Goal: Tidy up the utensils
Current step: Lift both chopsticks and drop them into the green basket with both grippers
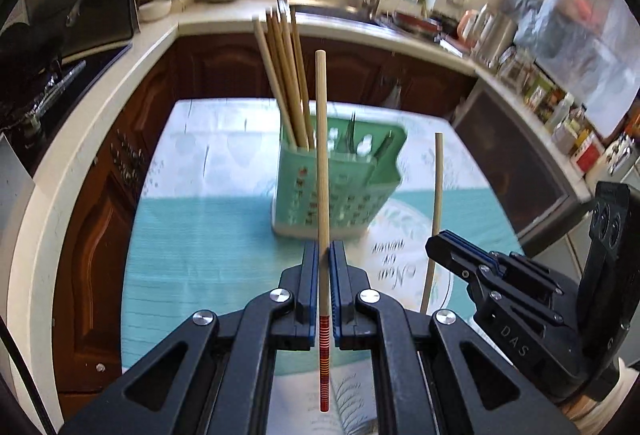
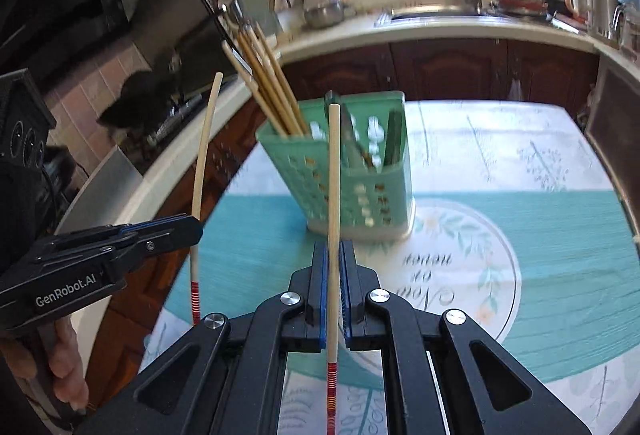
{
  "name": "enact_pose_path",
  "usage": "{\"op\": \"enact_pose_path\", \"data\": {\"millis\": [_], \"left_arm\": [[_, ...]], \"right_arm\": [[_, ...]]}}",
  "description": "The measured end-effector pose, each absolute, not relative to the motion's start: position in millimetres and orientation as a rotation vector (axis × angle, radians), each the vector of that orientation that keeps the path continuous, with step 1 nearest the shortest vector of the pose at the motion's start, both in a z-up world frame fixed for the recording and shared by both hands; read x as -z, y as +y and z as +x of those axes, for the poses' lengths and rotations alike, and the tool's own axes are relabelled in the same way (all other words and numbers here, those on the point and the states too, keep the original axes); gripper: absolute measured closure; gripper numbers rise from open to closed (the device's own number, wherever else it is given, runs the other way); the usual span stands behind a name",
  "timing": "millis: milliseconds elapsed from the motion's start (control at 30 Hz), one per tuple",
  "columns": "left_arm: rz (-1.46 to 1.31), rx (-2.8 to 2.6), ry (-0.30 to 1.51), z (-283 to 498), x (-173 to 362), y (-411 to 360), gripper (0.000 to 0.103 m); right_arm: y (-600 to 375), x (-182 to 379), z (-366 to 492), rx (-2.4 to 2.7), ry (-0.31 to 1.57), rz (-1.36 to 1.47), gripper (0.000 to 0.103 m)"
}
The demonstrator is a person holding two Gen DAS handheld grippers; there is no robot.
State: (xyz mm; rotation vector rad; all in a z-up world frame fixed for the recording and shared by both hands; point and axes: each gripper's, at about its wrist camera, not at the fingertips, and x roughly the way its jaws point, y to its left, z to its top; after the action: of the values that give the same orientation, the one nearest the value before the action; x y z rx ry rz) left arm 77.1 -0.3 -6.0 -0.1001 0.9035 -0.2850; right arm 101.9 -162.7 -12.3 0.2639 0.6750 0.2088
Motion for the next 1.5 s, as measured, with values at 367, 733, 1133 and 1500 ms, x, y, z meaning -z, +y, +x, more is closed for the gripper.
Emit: {"op": "enact_pose_path", "data": {"millis": [367,733,1133,1500], "left_arm": [[-0.247,0.209,0.592,122,-62,6,0.100],[-0.269,0.116,0.485,179,-52,7,0.100],[-0.271,0.142,0.521,190,-2,3,0.097],[-0.300,0.137,0.715,153,27,16,0.056]], "right_arm": [[-174,-107,137,-0.201,0.382,0.268,0.098],[-196,-142,213,-0.097,0.256,0.339,0.098],[-172,-94,259,-0.194,0.309,0.228,0.097],[-163,-43,258,-0.406,0.558,0.247,0.095]]}}
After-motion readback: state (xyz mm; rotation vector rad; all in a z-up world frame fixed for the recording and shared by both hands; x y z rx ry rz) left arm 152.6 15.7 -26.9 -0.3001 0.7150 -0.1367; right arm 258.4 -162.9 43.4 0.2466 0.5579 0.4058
